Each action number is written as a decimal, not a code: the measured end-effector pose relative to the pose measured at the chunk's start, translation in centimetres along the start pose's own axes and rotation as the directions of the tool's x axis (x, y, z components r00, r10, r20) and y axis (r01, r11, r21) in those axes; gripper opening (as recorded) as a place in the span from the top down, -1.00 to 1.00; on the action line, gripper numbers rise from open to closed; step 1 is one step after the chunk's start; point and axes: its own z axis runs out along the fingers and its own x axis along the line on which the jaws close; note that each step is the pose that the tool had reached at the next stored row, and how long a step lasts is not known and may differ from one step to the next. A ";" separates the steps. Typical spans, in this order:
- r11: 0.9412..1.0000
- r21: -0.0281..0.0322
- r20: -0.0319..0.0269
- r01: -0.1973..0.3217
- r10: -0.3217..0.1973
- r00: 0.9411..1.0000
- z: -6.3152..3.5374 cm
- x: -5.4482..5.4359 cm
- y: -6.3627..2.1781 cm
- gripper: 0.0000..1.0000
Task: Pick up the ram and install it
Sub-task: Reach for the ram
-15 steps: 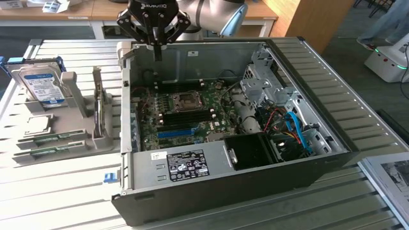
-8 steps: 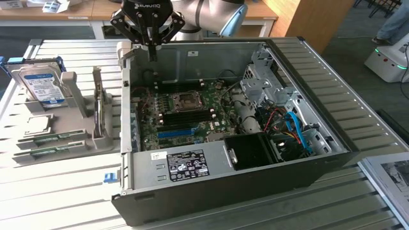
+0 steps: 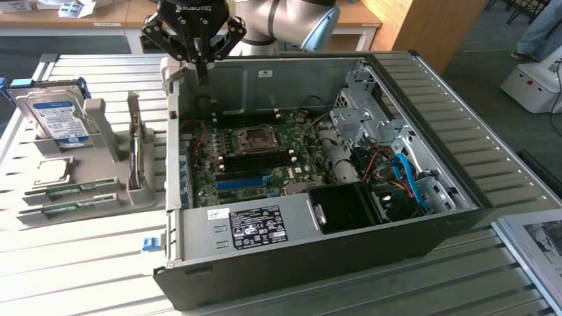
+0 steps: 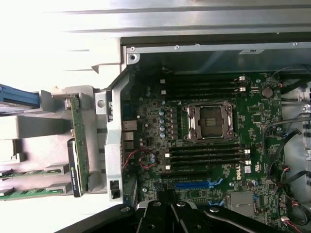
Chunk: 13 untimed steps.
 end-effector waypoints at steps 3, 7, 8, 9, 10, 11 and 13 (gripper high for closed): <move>1.000 0.000 -0.001 0.000 0.000 1.000 0.01 0.5 -0.03 0.80; 1.000 0.000 -0.003 0.000 0.000 1.000 0.03 1.0 -0.08 0.80; 1.000 0.000 -0.003 0.000 0.000 1.000 0.03 1.2 -0.09 0.80; 1.000 0.000 -0.004 0.000 0.000 1.000 0.03 1.4 -0.10 0.80; 1.000 0.000 -0.004 0.000 0.000 1.000 0.04 1.5 -0.12 0.80; 1.000 0.000 -0.005 0.000 0.000 1.000 0.05 1.7 -0.13 0.80; 1.000 0.000 -0.005 0.000 0.000 1.000 0.05 2.0 -0.16 0.80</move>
